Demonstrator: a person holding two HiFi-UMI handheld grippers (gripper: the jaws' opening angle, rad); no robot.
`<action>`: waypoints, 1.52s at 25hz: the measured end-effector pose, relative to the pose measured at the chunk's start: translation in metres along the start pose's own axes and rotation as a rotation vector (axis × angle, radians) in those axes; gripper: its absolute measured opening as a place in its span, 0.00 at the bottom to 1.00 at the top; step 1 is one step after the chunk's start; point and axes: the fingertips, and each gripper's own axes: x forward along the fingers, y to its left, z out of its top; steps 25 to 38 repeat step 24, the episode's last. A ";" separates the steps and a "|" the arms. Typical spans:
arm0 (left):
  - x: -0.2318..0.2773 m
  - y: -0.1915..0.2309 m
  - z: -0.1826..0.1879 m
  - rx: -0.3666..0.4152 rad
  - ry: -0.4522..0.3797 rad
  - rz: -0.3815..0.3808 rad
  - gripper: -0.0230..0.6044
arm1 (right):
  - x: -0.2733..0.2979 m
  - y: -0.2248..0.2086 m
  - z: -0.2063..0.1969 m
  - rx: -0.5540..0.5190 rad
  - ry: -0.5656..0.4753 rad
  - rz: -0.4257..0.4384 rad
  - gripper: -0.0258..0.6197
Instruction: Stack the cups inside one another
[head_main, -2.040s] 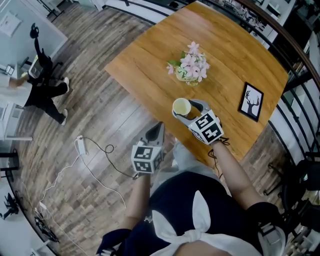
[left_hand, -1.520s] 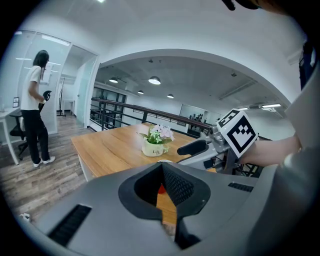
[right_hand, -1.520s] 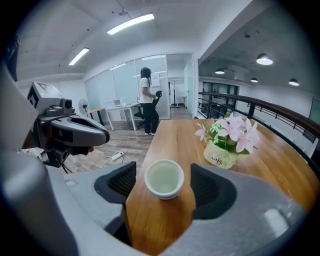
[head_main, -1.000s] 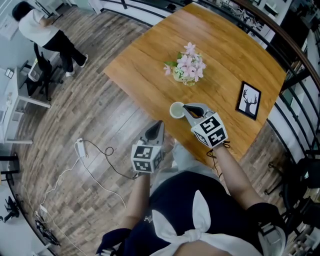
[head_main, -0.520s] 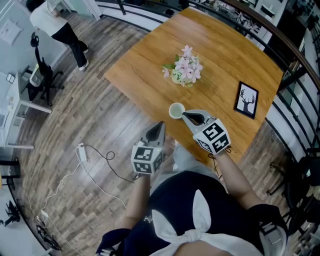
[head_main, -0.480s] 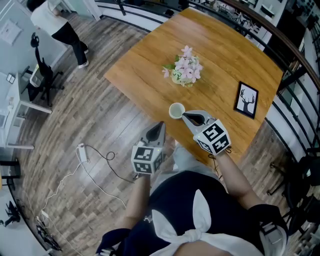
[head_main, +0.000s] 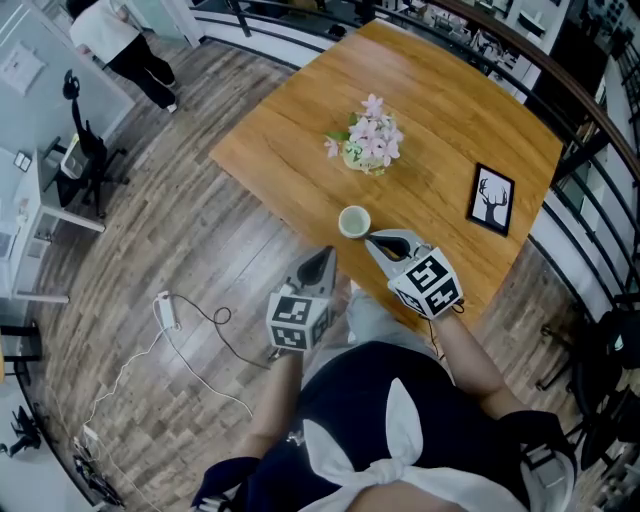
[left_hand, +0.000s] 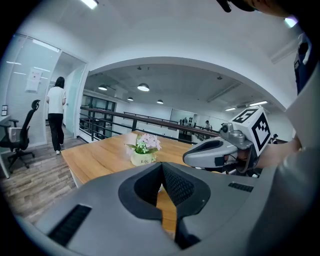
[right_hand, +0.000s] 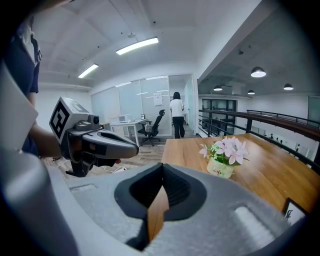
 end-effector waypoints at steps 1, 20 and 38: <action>0.000 -0.001 0.000 0.000 0.003 -0.003 0.06 | 0.000 0.000 -0.001 0.000 0.002 0.000 0.04; 0.011 -0.015 -0.006 0.005 0.014 -0.042 0.06 | -0.005 -0.007 -0.010 0.007 0.014 -0.025 0.04; 0.011 -0.019 -0.007 0.008 0.020 -0.045 0.06 | -0.010 -0.008 -0.011 0.006 0.016 -0.029 0.04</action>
